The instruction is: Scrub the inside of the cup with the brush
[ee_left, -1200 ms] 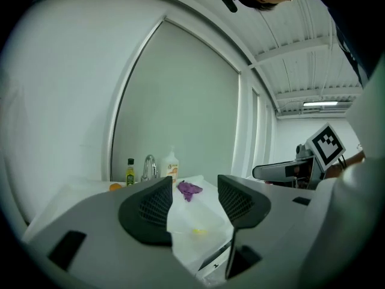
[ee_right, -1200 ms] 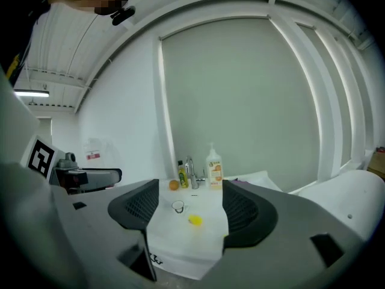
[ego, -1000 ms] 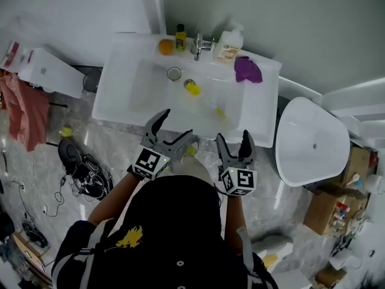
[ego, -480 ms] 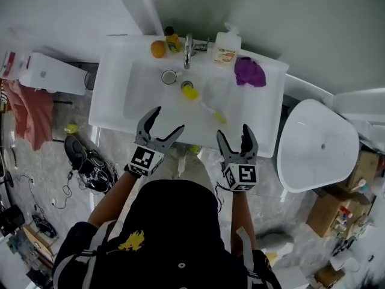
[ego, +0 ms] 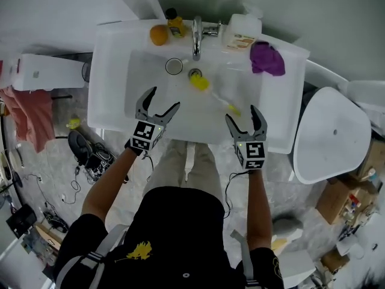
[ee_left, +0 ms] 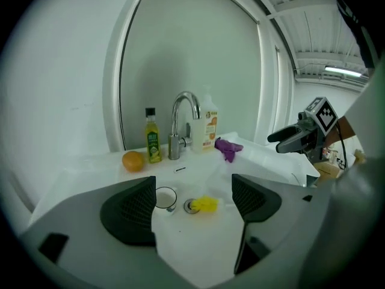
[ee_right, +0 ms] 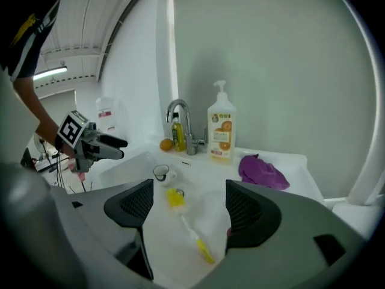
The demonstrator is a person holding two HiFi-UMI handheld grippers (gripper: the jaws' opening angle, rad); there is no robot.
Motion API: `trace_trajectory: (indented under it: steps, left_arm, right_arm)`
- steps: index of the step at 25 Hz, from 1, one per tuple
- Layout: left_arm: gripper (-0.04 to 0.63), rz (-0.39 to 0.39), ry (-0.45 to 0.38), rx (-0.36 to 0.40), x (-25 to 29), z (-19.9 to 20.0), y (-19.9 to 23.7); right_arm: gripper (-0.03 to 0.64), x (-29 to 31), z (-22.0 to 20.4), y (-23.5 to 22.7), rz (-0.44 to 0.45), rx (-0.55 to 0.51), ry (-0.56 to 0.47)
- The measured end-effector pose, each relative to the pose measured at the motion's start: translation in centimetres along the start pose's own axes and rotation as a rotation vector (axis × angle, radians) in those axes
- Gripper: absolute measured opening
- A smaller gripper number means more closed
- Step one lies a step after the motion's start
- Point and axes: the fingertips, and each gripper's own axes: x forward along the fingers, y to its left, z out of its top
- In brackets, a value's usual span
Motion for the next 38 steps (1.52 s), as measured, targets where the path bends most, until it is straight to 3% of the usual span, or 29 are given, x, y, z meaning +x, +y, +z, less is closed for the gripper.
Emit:
trace_trajectory:
  steps: [6,11,15,19,22,26,28,31,38]
  left_arm:
    - [0.417,-0.075,0.079,0.034,6.0,-6.7,3.2]
    - [0.423,-0.078,0.084,-0.038,10.3,-9.7,5.0]
    - [0.428,-0.087,0.102,-0.017,13.6,-11.9,5.5]
    - [0.431,-0.065,0.119,-0.017,15.5,-14.0,6.4]
    - [0.431,-0.054,0.123,-0.012,16.6,-15.3,6.7]
    - [0.431,-0.028,0.105,-0.014,18.3,-15.8,7.6]
    - [0.431,-0.015,0.088,-0.019,19.1,-15.6,8.0]
    - [0.431,-0.013,0.06,-0.004,20.0,-14.8,8.2]
    - [0.43,-0.019,0.047,0.067,22.0,-13.5,8.5]
  right_arm:
    - [0.388,5.8,-4.6,0.6,0.104,-0.084,0.161]
    - [0.388,11.3,-9.2,1.2,0.209,-0.062,0.281]
    - [0.387,14.7,-12.7,1.4,0.265,-0.238,0.432]
    - [0.378,15.7,-16.7,0.0,0.252,-0.161,0.546]
    - [0.325,15.8,-17.8,-0.6,0.251,-0.139,0.577]
    - [0.302,16.2,-18.1,-0.7,0.262,-0.212,0.6]
    - [0.24,16.1,-18.5,-0.8,0.272,-0.238,0.616]
    - [0.201,15.6,-18.5,-0.8,0.275,-0.261,0.623]
    - [0.185,14.8,-20.5,-0.2,0.302,-0.373,0.729]
